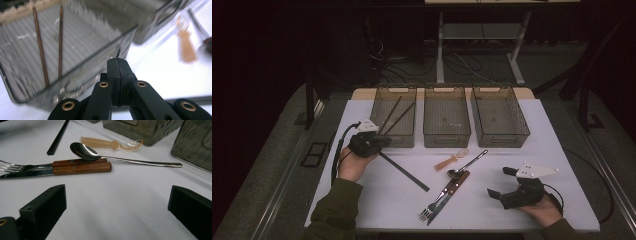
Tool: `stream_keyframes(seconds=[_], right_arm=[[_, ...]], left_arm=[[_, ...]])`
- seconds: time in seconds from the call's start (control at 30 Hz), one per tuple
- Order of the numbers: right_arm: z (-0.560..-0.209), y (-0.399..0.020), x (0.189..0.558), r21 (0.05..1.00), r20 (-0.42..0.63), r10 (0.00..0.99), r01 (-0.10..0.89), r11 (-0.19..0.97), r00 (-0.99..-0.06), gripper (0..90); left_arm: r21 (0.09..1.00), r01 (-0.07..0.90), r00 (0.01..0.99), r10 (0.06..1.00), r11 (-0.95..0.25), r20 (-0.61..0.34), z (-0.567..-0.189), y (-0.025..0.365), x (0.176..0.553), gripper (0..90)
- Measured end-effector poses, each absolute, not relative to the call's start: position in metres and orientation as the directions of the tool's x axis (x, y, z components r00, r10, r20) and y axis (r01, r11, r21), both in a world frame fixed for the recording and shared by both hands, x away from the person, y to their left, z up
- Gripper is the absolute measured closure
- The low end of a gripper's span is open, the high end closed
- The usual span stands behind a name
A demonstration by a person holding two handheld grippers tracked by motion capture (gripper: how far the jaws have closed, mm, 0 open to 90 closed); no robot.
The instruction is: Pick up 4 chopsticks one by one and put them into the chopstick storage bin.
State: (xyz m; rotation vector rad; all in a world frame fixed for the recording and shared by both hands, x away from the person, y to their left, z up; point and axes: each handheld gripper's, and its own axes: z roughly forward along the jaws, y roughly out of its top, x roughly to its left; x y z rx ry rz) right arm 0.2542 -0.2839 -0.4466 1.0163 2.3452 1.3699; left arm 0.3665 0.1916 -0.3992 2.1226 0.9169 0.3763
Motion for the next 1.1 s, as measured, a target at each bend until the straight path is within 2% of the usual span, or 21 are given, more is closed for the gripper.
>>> stream_keyframes(seconds=[0.33,0.77,1.1], right_arm=[[-0.447,-0.284,0.254,0.835,0.129,0.670,0.444,0.324,-0.731,1.6],[-0.448,-0.284,0.254,0.835,0.129,0.673,0.446,0.323,-0.729,1.6],[-0.448,-0.284,0.254,0.834,0.129,0.673,0.447,0.324,-0.729,1.6]], left_arm=[[0.681,0.537,0.653,0.757,-0.498,0.039,-0.427,0.204,0.379,89.7],[0.668,0.556,0.649,0.761,-0.494,0.023,-0.438,0.209,0.384,89.7],[0.655,0.549,0.657,0.752,-0.520,0.046,-0.440,0.205,0.385,89.7]])
